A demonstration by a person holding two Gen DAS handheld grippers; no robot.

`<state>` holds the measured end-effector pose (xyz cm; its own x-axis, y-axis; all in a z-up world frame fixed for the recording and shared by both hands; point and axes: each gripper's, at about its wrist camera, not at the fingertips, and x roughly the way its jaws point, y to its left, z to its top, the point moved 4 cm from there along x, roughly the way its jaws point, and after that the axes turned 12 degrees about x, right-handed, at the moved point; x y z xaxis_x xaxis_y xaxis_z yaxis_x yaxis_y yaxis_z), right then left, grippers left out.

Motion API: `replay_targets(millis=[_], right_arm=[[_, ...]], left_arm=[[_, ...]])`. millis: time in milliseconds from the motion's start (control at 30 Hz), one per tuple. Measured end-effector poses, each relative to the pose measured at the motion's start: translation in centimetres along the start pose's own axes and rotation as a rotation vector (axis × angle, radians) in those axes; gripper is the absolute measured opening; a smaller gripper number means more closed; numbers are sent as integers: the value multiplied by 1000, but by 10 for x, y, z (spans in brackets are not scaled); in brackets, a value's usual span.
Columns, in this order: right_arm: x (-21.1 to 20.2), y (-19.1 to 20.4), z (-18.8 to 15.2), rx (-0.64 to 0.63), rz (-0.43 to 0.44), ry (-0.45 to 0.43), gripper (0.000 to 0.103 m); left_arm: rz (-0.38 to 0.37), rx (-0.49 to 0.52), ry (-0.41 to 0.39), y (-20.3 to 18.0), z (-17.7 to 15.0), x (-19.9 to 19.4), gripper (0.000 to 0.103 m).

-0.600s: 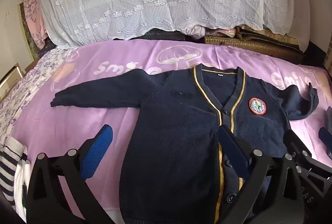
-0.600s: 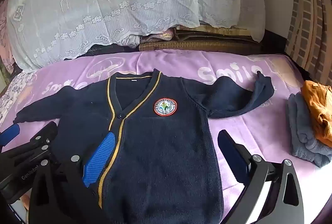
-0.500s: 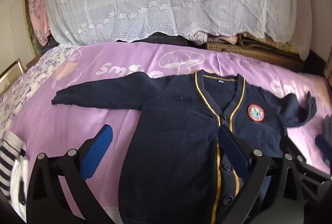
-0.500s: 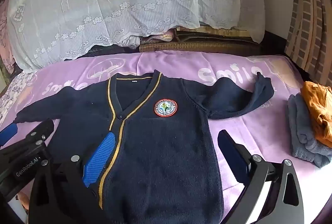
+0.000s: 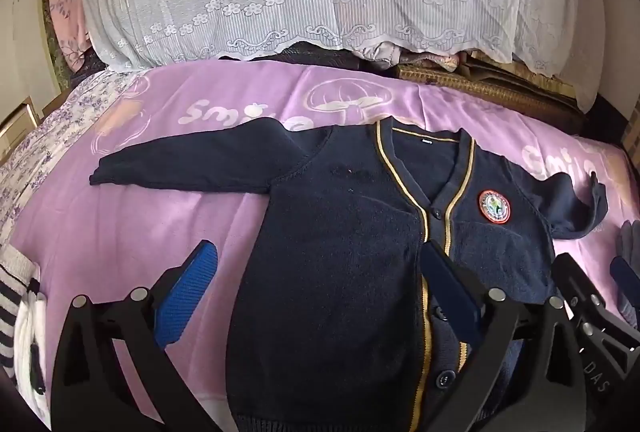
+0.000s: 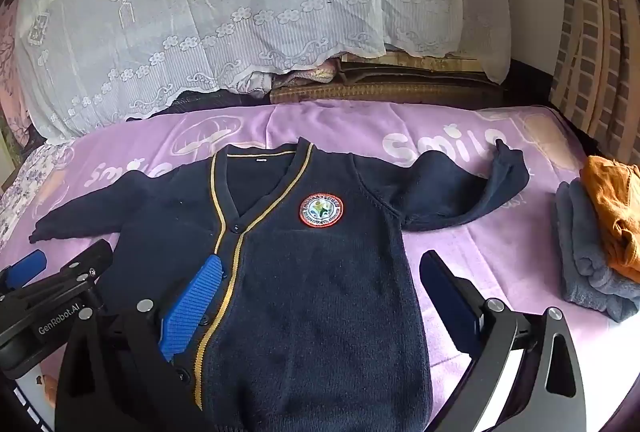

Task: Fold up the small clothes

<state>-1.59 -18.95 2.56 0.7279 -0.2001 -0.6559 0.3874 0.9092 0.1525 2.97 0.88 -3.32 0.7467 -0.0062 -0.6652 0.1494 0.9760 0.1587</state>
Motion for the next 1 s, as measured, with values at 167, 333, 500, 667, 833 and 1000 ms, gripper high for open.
replay_targets(millis=[167, 333, 500, 667, 833, 1000], right_arm=[[0, -1, 1, 4, 4, 2, 100], [0, -1, 0, 5, 3, 0, 100], [1, -2, -1, 4, 3, -1, 100], [1, -2, -1, 4, 5, -1, 100], [1, -2, -2, 11, 5, 5, 100], [2, -3, -3, 16, 7, 9, 100]], left_arm=[[-1, 22, -4, -1, 2, -2, 99], [-5, 25, -7, -3, 3, -3, 99], [-17, 26, -6, -4, 4, -2, 99], [-19, 26, -11, -5, 3, -3, 99], [10, 12, -8, 0, 4, -3, 99], [25, 23, -4, -1, 3, -2, 99]])
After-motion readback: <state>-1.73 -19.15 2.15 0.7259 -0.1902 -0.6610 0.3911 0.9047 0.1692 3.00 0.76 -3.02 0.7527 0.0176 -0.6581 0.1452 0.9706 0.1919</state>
